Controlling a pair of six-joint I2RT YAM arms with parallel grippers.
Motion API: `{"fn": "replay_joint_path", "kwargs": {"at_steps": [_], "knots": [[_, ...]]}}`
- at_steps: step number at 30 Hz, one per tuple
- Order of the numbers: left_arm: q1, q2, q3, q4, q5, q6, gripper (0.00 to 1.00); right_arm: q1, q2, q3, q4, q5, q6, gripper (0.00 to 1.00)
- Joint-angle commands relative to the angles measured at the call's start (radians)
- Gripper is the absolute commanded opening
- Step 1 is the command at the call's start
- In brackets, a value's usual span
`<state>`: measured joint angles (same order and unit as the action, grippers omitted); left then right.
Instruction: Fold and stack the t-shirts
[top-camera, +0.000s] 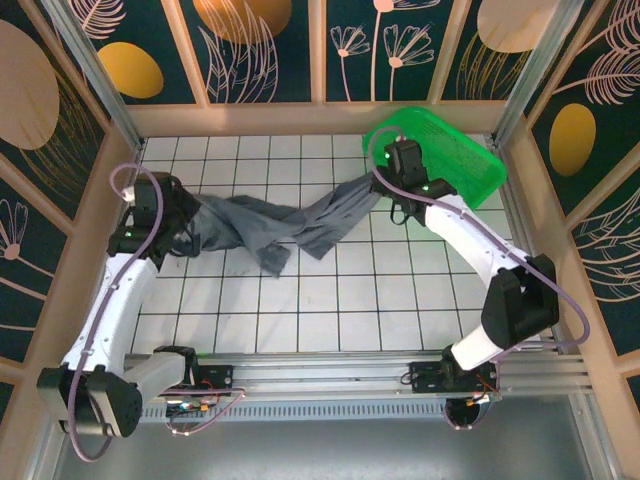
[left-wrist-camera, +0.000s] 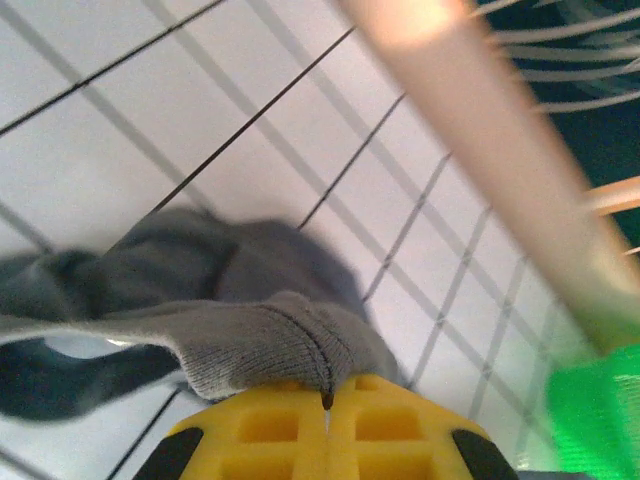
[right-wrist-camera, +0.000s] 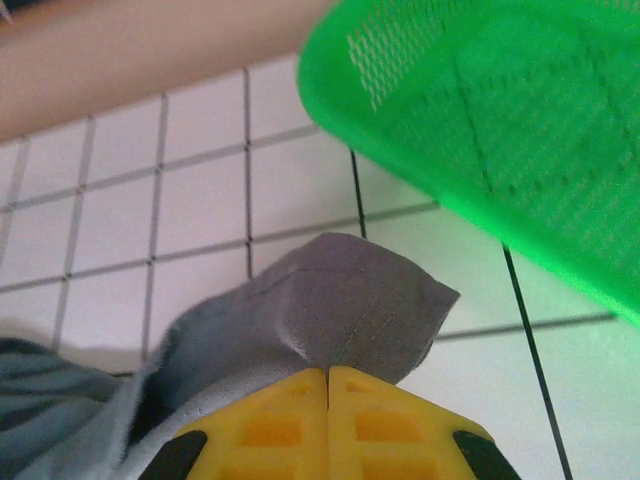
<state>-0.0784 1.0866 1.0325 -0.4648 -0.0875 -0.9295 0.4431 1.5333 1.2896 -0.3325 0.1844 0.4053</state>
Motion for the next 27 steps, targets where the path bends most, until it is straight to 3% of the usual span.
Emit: {"fn": "replay_joint_path", "kwargs": {"at_steps": [1,19,27], "knots": [[0.008,-0.054,0.098,0.075,-0.014,-0.021,0.00,-0.004,-0.089,0.108,0.080,0.033,-0.068,0.00],[0.008,-0.345,0.227,0.161,-0.084,-0.001,0.00,-0.006,-0.549,-0.025,0.316,0.056,-0.133,0.00],[0.008,-0.306,0.232,0.112,-0.066,-0.033,0.00,-0.015,-0.525,-0.003,0.297,0.015,-0.138,0.00]]}}
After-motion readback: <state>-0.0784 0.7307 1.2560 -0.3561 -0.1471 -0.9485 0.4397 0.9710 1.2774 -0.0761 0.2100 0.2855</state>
